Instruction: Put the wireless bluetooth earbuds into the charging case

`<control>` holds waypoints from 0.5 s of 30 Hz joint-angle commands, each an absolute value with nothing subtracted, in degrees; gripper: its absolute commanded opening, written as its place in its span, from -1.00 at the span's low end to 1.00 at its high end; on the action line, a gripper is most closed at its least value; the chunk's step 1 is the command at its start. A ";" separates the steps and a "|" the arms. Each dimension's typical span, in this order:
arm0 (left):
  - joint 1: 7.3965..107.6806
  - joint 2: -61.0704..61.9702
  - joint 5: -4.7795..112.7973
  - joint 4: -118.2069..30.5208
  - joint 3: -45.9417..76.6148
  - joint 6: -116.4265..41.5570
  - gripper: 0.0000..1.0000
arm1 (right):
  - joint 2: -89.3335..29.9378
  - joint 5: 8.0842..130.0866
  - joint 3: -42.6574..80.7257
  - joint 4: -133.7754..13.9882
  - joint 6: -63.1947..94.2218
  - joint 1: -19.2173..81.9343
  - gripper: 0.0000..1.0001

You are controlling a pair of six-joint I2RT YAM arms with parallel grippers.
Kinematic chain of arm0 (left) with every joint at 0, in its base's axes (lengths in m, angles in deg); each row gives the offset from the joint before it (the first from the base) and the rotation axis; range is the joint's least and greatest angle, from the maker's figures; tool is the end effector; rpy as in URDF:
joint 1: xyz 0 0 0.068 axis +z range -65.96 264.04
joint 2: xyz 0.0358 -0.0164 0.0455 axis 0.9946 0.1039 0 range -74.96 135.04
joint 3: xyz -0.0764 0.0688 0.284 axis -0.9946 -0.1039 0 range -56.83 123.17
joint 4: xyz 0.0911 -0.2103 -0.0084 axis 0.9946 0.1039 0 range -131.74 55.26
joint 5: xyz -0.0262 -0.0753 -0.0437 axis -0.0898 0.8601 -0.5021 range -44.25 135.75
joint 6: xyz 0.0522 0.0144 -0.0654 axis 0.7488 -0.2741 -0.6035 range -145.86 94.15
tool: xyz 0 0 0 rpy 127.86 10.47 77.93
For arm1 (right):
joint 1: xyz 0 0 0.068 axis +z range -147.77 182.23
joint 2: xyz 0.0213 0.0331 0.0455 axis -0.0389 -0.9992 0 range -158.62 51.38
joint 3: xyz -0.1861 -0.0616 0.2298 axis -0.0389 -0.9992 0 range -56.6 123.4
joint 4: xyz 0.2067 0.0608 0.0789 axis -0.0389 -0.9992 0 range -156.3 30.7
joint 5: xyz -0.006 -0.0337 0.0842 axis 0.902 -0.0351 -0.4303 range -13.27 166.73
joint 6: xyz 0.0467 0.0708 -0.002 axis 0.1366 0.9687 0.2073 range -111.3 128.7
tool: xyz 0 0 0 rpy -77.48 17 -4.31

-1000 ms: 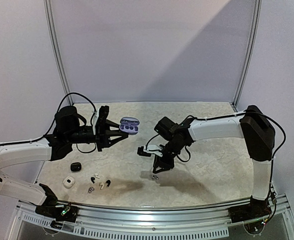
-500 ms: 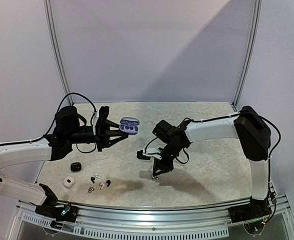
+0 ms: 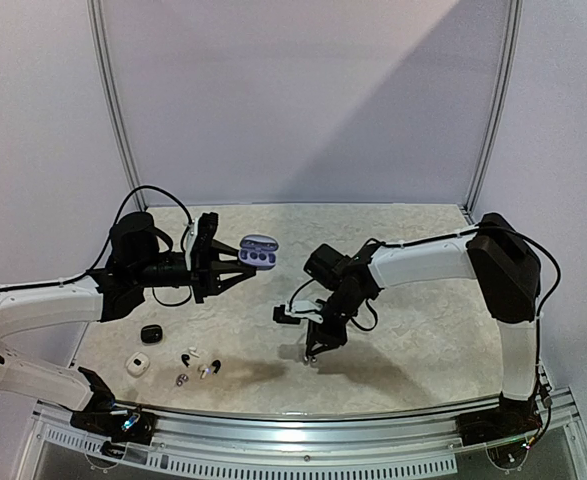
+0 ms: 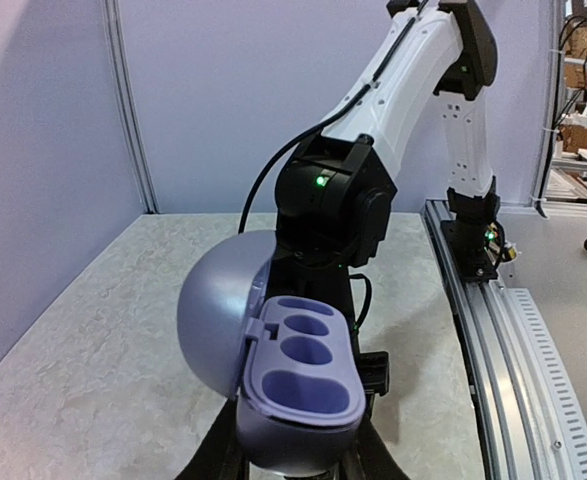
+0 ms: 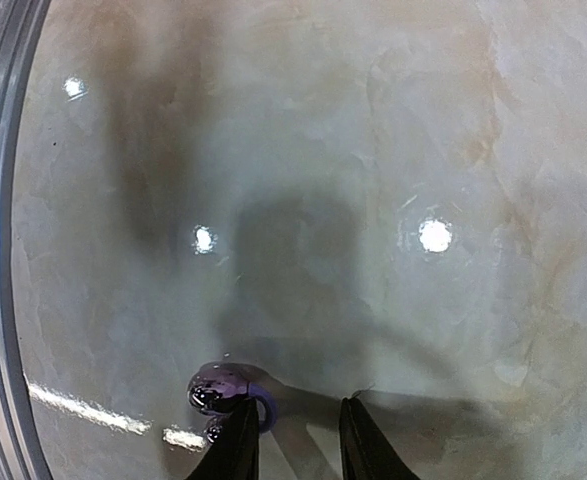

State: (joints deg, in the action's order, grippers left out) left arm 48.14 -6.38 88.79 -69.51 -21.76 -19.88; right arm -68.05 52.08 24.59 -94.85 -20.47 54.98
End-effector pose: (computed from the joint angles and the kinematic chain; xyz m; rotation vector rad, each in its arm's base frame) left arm 0.1718 -0.1873 0.3083 1.1360 1.3266 -1.0109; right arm 0.2213 0.3424 0.1504 -1.9510 2.1111 0.6980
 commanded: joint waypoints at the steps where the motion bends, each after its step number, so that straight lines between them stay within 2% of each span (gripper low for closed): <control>1: 47.48 -7.10 88.73 -68.63 -21.94 -19.15 -1.00 | -66.53 51.61 22.96 -96.82 -19.32 56.42 -0.42; 15: 47.46 -7.19 88.81 -67.69 -21.92 -18.30 -1.00 | -64.37 50.60 20.70 -97.63 -17.25 58.42 -0.42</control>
State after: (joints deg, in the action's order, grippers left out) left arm 48.14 -6.38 88.82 -68.85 -21.76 -19.44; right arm -65.91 51.54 21.81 -96.16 -18.48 57.21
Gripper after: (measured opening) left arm 0.245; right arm 0.288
